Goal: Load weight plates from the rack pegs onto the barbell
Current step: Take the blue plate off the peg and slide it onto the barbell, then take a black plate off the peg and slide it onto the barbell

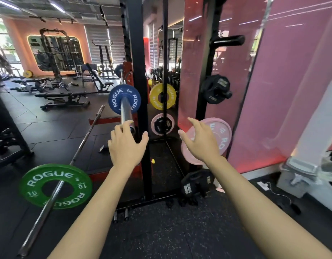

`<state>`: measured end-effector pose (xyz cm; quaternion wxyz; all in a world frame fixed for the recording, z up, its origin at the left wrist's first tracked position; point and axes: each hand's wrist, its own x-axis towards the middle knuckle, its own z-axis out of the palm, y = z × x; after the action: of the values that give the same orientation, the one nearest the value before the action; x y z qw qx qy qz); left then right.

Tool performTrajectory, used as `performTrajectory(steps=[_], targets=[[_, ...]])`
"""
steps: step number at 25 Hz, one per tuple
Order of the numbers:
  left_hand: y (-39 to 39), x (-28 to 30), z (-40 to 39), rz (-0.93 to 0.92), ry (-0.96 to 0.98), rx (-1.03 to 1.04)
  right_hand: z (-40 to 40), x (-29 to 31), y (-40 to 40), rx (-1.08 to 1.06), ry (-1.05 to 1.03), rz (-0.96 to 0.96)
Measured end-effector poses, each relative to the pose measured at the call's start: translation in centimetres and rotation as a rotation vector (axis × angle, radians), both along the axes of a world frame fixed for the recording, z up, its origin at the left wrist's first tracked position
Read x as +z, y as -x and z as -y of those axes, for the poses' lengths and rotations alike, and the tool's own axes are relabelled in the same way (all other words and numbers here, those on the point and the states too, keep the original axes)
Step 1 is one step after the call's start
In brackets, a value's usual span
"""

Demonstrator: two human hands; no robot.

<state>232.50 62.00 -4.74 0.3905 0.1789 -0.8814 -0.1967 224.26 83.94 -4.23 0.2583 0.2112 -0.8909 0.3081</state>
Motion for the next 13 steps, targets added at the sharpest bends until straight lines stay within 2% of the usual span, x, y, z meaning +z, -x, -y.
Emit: performTrajectory(steps=[9,13], targets=[[3.1,-2.2,-19.4,0.092,0.041,-0.306,-20.1,-1.5,-3.8,-0.293,0.004,0.014],[4.2,-1.9,-28.4,0.069,0.026,-0.481,-29.7,-1.9,-5.7,-0.458,0.053,0.031]])
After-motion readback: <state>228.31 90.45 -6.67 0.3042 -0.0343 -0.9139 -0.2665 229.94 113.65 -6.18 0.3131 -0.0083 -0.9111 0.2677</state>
